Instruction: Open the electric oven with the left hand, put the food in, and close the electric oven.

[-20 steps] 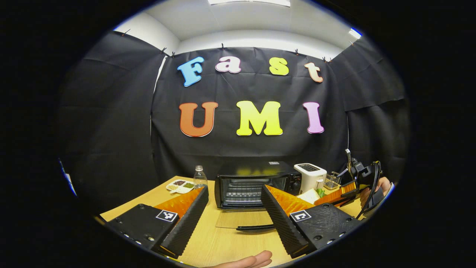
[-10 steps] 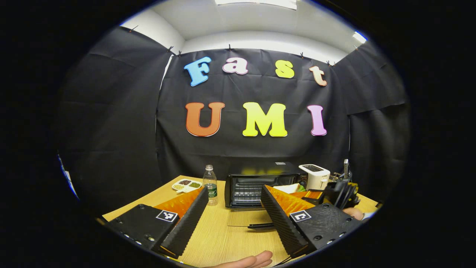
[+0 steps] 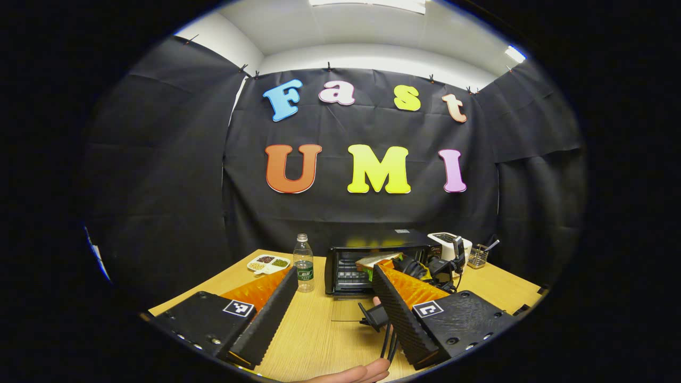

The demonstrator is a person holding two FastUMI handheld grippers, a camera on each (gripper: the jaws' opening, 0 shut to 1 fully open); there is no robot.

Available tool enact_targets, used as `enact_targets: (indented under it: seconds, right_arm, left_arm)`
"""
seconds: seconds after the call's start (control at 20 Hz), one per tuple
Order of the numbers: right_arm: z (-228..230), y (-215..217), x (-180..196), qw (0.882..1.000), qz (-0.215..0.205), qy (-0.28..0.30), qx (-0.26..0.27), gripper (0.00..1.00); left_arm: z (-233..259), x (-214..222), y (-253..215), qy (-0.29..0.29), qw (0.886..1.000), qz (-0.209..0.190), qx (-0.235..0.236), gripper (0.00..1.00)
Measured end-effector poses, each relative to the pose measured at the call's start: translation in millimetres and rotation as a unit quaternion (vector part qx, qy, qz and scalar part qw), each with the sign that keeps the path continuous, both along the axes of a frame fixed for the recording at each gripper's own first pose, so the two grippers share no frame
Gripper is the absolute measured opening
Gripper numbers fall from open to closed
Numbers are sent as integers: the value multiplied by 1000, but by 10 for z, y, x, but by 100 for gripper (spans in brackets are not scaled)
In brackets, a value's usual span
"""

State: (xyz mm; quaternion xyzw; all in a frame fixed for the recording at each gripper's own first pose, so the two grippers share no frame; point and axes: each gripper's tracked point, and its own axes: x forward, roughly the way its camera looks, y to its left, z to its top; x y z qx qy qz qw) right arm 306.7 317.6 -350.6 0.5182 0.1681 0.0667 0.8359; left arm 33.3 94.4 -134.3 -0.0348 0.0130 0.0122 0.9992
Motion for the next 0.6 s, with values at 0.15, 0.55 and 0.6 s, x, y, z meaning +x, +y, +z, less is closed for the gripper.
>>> enact_targets:
  seconds: [0.15, 0.55, 0.6]
  right_arm:
    - [-97, 24, 348, 999, -29, 7, -17, 38]
    - [-368, 100, 621, 999, -18, 37, -33, 34]
    - [-365, 103, 630, 998, -16, 36, -41, 45]
  left_arm:
    - [-64, 32, -8, 9, 1000, -1, 1, 93]
    - [-178, 82, 140, 22, 1000, 13, 2, 93]
    - [-205, 93, 149, 27, 1000, 14, 1, 93]
